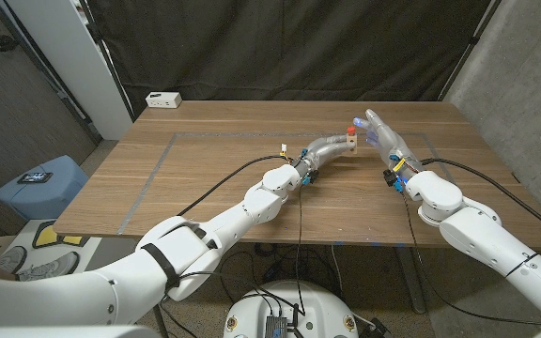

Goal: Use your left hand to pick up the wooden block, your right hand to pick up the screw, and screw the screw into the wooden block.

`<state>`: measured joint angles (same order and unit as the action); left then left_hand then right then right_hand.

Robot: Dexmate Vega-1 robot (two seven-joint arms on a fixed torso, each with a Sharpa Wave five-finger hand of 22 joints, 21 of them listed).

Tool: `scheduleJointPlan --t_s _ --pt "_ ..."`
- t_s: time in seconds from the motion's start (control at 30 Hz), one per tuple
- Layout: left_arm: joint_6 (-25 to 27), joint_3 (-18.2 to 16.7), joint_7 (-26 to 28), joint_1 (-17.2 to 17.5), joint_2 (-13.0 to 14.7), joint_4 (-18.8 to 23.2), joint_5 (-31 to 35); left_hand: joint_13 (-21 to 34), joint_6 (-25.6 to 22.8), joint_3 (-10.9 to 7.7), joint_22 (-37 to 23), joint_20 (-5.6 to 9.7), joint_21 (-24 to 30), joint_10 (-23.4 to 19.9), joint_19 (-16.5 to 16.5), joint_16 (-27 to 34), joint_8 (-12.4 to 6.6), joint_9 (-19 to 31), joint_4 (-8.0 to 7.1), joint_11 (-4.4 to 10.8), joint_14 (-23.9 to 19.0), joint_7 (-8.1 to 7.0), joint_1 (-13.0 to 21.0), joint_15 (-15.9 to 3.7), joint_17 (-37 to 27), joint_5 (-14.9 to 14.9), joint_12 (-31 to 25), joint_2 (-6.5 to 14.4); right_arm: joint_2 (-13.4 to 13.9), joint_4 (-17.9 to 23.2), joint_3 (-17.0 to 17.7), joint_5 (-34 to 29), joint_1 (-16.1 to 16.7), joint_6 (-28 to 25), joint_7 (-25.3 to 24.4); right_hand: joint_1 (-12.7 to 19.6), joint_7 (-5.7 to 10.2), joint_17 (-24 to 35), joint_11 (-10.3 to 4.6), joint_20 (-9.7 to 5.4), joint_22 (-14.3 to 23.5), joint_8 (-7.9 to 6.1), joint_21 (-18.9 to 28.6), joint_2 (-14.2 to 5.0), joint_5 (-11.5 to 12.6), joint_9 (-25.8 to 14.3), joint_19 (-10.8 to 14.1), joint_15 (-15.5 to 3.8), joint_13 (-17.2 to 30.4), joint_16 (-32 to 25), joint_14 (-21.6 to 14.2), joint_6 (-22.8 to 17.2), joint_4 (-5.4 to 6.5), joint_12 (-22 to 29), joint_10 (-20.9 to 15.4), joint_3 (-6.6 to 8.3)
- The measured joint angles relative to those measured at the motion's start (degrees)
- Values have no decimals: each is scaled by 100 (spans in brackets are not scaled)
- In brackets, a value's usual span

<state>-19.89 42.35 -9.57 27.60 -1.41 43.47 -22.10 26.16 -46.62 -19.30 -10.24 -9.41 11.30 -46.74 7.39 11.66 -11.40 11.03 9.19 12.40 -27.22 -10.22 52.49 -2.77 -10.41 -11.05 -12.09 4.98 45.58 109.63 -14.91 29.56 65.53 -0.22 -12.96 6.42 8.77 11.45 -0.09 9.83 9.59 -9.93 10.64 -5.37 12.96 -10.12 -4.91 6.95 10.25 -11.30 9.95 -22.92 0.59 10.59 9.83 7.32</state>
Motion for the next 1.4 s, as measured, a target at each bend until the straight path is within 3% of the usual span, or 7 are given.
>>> scheduleJointPlan --t_s 1.4 --pt "53 15 15 19 24 52 5 27 -17 1 0 0 0 1 0 0 19 0 50 1 0 82 166 0 -13 -14 -33 -30 -17 -76 -27 75 37 -78 -21 0 -27 1 0 0 2 0 0 0 40 -1 0 0 0 0 0 103 -1 0 0 -1"
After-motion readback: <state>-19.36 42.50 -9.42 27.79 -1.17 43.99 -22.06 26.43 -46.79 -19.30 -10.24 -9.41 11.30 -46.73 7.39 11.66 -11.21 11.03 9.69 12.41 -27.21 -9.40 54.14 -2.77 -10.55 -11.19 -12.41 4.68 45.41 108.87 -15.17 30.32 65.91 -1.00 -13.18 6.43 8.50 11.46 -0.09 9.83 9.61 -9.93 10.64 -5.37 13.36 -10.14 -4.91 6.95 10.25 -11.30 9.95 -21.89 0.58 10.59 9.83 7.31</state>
